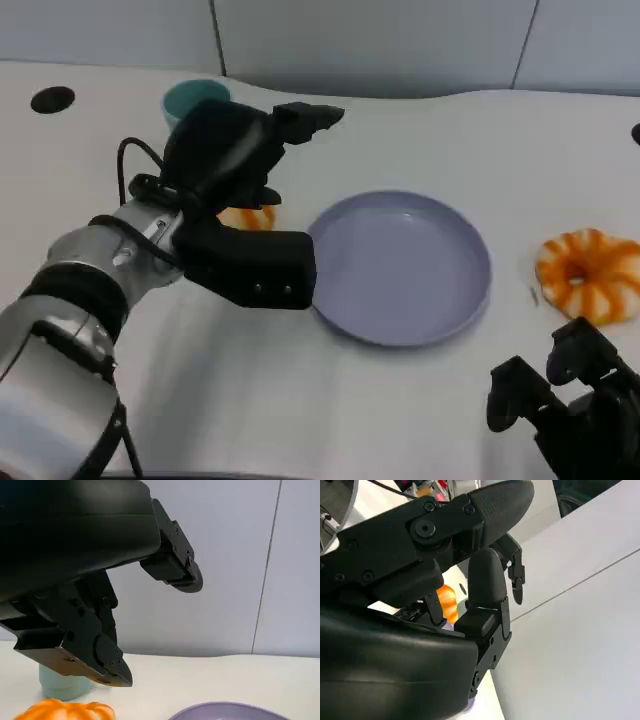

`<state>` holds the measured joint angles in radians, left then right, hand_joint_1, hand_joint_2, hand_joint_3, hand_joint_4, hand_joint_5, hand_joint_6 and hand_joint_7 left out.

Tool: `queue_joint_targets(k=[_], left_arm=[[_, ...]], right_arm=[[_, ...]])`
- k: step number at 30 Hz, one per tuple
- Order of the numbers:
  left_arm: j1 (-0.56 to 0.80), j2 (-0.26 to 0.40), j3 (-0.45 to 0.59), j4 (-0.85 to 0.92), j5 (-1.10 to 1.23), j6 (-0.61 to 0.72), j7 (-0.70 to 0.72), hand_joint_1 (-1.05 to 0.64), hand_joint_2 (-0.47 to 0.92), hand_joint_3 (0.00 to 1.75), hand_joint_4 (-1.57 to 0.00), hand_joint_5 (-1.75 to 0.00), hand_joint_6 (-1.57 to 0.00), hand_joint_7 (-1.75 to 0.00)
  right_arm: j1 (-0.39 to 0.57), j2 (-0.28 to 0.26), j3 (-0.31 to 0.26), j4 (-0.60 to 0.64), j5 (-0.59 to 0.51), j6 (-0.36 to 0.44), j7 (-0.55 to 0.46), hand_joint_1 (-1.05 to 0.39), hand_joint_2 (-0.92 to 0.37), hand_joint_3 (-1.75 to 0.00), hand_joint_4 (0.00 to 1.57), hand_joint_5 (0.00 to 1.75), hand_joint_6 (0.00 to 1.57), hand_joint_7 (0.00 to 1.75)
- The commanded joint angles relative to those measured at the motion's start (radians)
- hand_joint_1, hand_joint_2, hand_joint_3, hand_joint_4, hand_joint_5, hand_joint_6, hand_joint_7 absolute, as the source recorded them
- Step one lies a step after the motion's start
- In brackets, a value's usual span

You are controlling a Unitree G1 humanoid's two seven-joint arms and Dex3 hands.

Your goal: Grasp the bread from the table and place it into the plate.

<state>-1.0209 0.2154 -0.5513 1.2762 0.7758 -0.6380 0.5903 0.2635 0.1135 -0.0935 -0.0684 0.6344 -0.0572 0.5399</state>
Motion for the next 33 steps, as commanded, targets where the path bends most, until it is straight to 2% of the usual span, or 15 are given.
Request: queue_joint_targets(k=[1, 33], left_arm=[[-0.016, 0.013, -0.003, 0.002, 0.003, -0.002, 0.016, 0.19, 0.58, 0.0, -1.29, -0.51, -1.43, -0.01], [-0.016, 0.013, -0.003, 0.002, 0.003, -0.002, 0.016, 0.19, 0.58, 0.0, -1.21, -0.65, -1.44, 0.0]], right_arm=[[0.0, -0.003, -0.009, -0.001, 0.004, -0.011, 0.007, -0.45, -0.88, 0.0, 0.76, 1.75, 0.63, 1.75], [0.0, -0.003, -0.009, -0.001, 0.004, -0.011, 0.007, -0.45, -0.88, 0.0, 0.76, 1.75, 0.63, 1.75]])
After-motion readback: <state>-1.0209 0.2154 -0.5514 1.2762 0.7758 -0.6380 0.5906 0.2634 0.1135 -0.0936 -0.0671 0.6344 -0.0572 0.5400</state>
